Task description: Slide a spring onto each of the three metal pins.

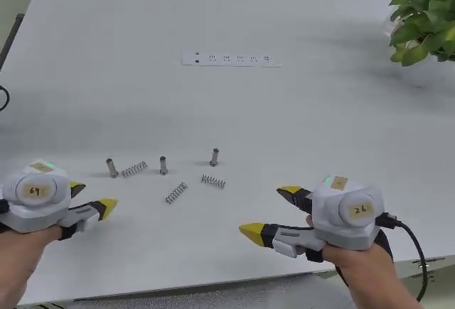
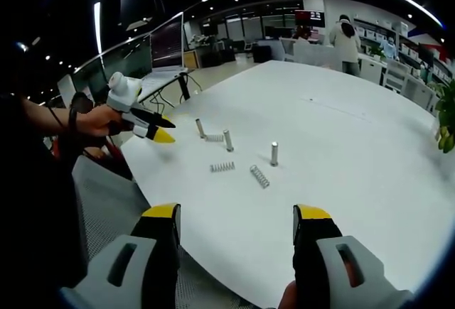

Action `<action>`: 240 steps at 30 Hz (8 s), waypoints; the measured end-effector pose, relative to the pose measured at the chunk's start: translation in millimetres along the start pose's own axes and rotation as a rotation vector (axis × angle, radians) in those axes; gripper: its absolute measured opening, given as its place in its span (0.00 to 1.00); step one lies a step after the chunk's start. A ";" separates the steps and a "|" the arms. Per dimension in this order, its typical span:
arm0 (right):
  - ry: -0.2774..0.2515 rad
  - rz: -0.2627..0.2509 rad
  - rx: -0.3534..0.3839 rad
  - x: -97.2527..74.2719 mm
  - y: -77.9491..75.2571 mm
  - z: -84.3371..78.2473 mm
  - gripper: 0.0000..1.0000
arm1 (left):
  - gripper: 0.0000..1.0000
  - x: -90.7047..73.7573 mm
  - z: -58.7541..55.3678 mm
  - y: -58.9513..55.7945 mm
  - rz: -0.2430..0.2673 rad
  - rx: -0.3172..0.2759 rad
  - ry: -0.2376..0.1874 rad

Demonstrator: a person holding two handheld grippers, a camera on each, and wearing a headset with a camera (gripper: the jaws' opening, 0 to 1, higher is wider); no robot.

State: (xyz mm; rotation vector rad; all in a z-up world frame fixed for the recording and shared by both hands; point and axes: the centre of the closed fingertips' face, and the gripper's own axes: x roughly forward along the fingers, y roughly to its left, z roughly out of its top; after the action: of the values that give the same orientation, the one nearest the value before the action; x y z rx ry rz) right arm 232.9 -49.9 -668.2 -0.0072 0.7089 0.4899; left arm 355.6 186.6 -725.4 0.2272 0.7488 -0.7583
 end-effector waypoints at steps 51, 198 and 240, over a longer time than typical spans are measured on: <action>0.029 0.019 -0.014 0.7 -3.7 -1.8 0.61 | 0.40 60.7 24.7 -38.3 -0.094 0.209 0.017; -0.050 0.266 0.020 28.4 64.9 15.9 0.27 | 0.02 -20.7 25.5 -145.7 -0.311 0.448 -0.045; -0.052 0.363 -0.085 23.0 75.1 61.8 0.09 | 0.02 -11.8 70.3 -194.7 -0.455 0.623 -0.130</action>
State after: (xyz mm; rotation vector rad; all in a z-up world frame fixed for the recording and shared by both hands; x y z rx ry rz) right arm 253.7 37.0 -623.6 0.0550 0.6401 0.8651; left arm 252.1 22.4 -652.4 0.5740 0.4224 -1.4215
